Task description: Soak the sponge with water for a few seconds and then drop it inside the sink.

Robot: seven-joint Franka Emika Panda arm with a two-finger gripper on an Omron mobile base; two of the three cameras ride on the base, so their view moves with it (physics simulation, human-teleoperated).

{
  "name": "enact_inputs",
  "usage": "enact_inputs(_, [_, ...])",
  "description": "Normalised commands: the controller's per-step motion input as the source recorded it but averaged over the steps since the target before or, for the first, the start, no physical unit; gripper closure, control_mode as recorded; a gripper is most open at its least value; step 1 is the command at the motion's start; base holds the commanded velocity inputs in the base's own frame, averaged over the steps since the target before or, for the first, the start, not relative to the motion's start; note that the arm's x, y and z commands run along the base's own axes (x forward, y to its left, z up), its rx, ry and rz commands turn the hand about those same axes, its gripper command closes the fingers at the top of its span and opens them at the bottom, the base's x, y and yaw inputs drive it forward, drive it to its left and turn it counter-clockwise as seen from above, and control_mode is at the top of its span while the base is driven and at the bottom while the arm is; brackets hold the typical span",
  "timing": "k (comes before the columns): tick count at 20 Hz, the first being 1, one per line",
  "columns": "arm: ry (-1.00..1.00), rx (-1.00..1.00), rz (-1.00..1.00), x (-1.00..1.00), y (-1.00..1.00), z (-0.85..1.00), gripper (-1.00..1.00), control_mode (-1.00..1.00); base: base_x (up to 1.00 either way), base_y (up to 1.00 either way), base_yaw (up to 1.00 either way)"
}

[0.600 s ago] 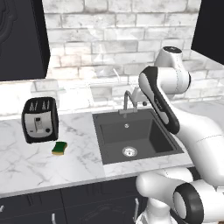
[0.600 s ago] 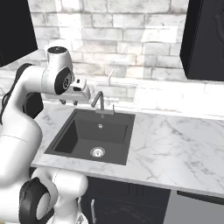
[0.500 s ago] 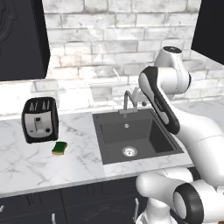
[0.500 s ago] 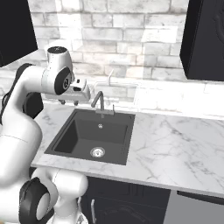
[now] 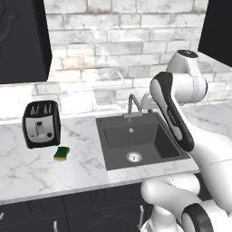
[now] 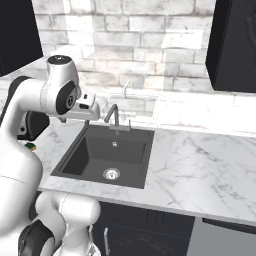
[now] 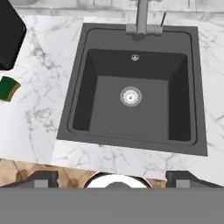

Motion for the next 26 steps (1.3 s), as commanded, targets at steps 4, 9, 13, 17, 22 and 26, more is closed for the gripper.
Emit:
enact_inputs(4, [-0.12,0.03,0.0,-0.5,-0.12,0.0,-1.0,-1.0,0.0,0.0,0.0])
enact_inputs(9, [-0.1,0.0,0.03,-0.25,-0.15,-0.01,-1.0,-1.0,0.0,0.0,0.0])
enact_inputs(13, [-0.09,0.0,0.07,-0.02,-0.13,-0.01,-1.0,-1.0,0.0,0.0,0.0])
enact_inputs(17, [-0.12,0.0,0.1,0.03,-0.06,-0.01,-1.0,-1.0,0.0,0.0,0.0])
enact_inputs(22, [-0.19,0.01,0.1,0.01,-0.09,-0.04,-1.0,-1.0,0.0,0.0,0.0])
enact_inputs(26, [-0.14,0.03,0.08,0.0,-0.14,0.0,-1.0,-1.0,0.0,0.0,0.0])
